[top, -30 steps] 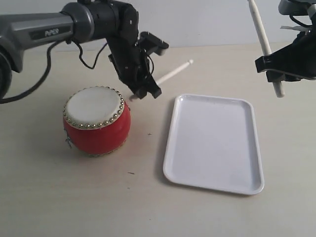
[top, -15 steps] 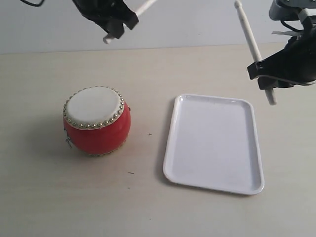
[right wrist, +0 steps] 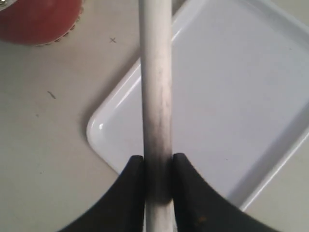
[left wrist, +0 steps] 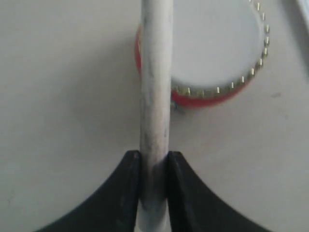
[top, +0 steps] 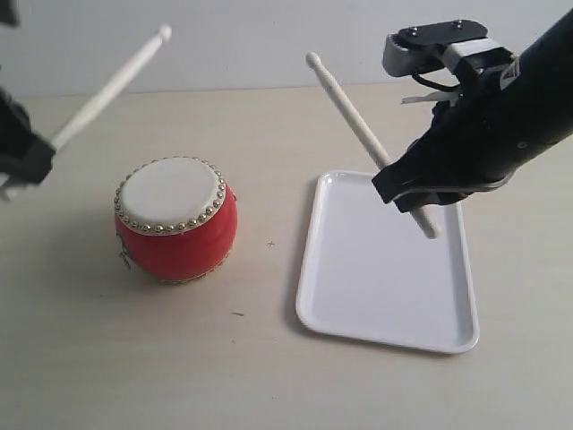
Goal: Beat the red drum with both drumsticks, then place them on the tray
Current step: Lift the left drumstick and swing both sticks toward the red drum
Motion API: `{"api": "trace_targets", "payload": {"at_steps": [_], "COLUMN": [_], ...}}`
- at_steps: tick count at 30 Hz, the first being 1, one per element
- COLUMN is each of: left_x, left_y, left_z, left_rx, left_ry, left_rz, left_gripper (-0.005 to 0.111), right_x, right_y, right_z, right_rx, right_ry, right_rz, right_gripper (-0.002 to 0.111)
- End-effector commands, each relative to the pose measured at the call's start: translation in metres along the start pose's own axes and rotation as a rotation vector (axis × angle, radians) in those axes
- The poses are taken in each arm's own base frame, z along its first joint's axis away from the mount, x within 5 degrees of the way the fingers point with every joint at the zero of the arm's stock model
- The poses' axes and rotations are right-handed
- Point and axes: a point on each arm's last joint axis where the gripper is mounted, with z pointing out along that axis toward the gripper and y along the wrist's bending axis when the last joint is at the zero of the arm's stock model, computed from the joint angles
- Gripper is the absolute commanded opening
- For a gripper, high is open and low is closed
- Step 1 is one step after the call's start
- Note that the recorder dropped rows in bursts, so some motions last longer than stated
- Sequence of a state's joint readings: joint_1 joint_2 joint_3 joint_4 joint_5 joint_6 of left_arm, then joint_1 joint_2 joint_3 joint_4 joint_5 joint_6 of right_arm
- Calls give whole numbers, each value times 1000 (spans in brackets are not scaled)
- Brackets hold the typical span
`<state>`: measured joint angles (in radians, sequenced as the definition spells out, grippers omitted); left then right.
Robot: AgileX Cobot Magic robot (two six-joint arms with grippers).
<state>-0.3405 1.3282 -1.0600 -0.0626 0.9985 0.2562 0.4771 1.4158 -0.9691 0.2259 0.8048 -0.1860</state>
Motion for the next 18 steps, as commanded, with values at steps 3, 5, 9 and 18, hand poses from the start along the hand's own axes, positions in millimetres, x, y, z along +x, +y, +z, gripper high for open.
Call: {"api": "trace_targets", "payload": {"at_steps": [3,5,9,18], "left_x": [62,76,95,119], "left_y": [-14,-17,-20,-19], "left_z": [17,19,16,-4], "left_rx": [35,36,22,-94], "left_ry": [123,135,120,-57], "left_rz": [-30,-48,-81,-172], "left_gripper": [0,0,0,0], "right_x": [-17,-20,-25,-54], "right_y": [25,31,46,94], "right_z": [-6,3,24,34], "right_rx": [-23,-34,-54,-95], "right_ry": [136,218,298,312], "right_rz": [-86,-105,-148,-264], "right_gripper": [0,0,0,0]}}
